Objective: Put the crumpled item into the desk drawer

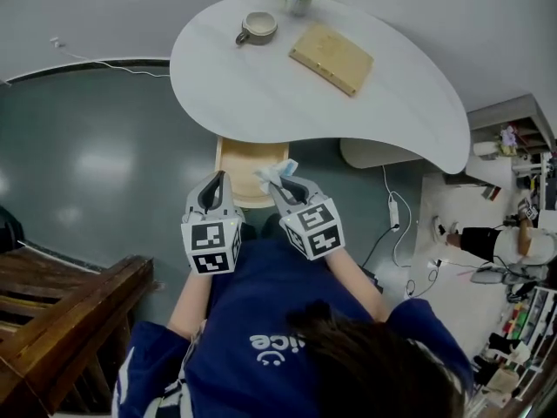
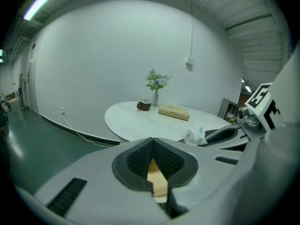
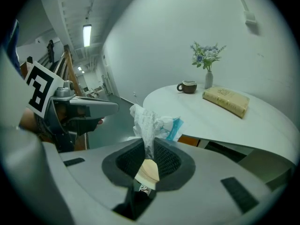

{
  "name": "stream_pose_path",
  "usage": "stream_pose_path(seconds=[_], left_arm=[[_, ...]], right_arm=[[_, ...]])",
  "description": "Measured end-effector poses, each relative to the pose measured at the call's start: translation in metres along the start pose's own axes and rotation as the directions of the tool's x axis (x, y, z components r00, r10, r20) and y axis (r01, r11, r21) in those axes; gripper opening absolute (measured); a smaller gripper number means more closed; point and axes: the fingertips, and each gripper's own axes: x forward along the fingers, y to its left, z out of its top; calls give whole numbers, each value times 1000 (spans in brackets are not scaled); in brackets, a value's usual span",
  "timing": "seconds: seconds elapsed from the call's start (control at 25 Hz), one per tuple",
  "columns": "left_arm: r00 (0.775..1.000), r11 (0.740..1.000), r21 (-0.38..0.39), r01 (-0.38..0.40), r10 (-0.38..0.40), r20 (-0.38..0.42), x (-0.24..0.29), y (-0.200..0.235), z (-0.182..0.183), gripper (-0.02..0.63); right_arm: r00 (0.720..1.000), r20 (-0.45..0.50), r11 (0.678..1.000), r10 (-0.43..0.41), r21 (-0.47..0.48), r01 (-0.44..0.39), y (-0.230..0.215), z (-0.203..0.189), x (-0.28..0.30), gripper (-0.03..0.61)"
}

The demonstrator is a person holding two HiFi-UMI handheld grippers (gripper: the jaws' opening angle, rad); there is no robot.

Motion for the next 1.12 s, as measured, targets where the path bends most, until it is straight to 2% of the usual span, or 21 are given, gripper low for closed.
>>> stream_pose_path(seconds=[0.28,0.64,0.92,1.12], left_arm=[[1000,1000,-13,-24,23,-7,3,22,3,3],[995,994,-53,-96,95,-22,3,37,3,3],[988,984,-85,-155,153,-28,3,44,5,3],[973,967,-109,-228,225,-43,-7,55,1,3]], right_arm=[[998,-60,999,15,-32,-17,-4,2,25,64],[977,-189,992,102,-60,-115,-3,-12,57,66],[946,-285,975,154,-113,-193,-8,-26,80,66],[909,-366,948,197,-167,-272,-6,-41,100,66]])
